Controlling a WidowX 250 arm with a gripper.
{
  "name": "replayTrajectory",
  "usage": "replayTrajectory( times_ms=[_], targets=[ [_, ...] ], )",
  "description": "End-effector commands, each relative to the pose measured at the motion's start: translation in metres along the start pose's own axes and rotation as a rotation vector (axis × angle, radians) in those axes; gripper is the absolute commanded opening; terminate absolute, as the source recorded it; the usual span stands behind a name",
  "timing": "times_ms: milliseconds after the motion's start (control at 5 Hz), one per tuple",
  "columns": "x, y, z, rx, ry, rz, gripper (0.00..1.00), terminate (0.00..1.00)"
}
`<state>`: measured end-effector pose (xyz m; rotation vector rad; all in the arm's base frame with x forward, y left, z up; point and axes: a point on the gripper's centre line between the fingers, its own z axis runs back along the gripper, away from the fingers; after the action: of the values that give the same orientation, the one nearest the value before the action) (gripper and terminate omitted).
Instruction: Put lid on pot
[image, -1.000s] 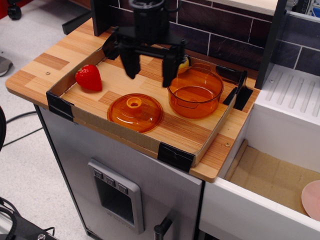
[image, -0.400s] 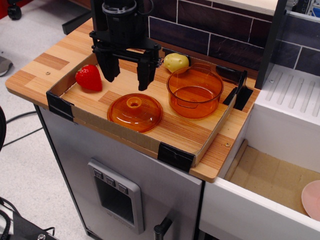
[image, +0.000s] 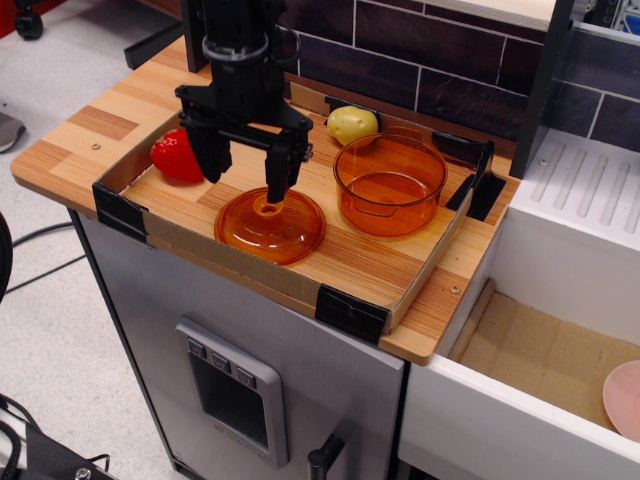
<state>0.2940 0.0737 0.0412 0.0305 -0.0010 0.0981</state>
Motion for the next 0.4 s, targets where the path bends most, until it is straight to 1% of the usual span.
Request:
replayTrajectory(
  times_ms=[0, 200],
  targets=[
    [0.0061, -0.0015, -0.002, 0.015, -0.041, 0.005, 1.0, 0.0],
    [0.0072, -0.0068, -0.0064, 0.024, -0.044, 0.011, 1.0, 0.0]
  ],
)
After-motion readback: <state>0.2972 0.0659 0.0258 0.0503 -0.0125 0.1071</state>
